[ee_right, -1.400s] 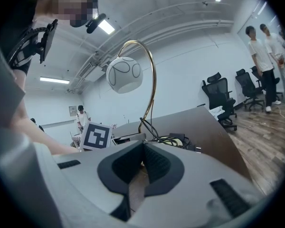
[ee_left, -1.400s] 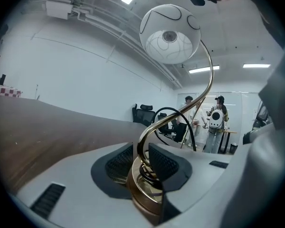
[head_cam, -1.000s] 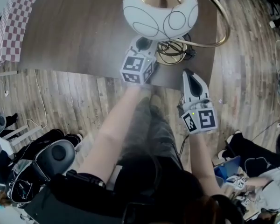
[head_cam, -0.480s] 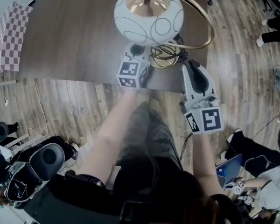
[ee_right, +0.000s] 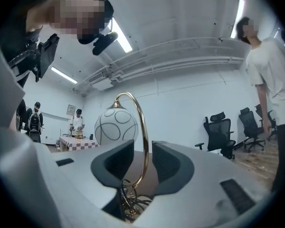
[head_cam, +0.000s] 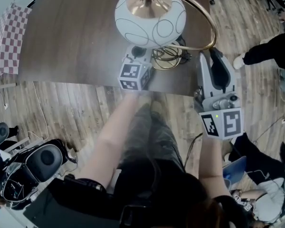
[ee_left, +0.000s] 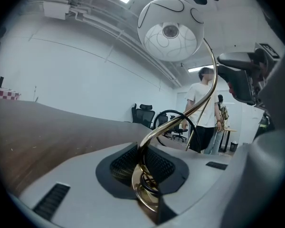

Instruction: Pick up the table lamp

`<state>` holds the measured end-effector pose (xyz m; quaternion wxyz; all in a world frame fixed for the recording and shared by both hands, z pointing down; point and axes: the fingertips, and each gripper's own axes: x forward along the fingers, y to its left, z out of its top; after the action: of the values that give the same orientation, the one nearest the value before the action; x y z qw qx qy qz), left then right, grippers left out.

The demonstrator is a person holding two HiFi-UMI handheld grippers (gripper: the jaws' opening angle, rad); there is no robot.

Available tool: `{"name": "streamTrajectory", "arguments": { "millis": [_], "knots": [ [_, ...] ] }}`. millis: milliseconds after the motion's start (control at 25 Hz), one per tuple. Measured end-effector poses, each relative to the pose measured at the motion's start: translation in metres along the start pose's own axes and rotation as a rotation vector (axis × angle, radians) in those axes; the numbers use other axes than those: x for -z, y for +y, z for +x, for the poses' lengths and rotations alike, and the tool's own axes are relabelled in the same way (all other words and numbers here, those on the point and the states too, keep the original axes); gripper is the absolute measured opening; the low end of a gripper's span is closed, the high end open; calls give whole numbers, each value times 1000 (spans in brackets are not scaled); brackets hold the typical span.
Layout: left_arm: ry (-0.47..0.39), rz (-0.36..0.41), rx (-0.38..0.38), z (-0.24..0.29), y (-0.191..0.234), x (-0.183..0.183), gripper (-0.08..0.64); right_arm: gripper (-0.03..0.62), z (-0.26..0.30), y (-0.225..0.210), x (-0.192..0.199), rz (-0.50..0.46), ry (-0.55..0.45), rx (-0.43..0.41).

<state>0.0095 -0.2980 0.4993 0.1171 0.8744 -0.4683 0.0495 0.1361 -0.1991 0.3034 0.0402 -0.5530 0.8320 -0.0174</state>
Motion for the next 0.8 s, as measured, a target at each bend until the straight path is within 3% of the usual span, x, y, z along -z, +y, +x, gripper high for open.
{"name": "streamTrajectory", "arguments": {
  "millis": [680,800],
  "knots": [
    [-18,-15,2,0,1,-1,44,123,33,8,-49,-30,-62,-101],
    [-17,-21,4,0,1,-1,44,89,35,9,-57,-25,-78,-106]
  ]
}}
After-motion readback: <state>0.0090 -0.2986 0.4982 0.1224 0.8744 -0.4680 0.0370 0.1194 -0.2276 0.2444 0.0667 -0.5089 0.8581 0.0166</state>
